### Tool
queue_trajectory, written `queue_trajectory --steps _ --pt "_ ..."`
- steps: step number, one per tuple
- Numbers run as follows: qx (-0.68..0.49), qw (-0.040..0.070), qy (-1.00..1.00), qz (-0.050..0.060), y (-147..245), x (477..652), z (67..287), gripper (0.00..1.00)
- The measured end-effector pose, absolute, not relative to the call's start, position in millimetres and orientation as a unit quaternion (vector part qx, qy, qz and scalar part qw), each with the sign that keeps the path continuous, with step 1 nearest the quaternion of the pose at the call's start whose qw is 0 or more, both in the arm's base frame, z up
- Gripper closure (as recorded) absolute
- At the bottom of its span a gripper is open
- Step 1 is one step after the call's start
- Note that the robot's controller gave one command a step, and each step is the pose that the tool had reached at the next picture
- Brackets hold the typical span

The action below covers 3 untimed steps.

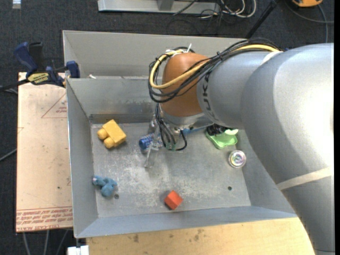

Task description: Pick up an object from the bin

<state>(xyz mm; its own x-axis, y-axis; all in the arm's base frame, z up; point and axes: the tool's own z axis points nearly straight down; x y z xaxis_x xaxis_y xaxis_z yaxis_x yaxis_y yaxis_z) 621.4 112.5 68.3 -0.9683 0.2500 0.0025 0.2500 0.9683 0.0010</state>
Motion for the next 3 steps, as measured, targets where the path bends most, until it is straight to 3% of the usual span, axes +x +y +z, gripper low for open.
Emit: queue_trajectory --steps 1,2,3 --pt "-0.126 0.000 -0.992 -0.001 112.8 622.2 68.8 0.00" --pt "-0.126 0.001 -0.992 -0.001 112.8 621.5 67.9 1.00" --pt "-0.125 -0.001 -0.992 -0.001 113.4 622.2 102.7 1.00"
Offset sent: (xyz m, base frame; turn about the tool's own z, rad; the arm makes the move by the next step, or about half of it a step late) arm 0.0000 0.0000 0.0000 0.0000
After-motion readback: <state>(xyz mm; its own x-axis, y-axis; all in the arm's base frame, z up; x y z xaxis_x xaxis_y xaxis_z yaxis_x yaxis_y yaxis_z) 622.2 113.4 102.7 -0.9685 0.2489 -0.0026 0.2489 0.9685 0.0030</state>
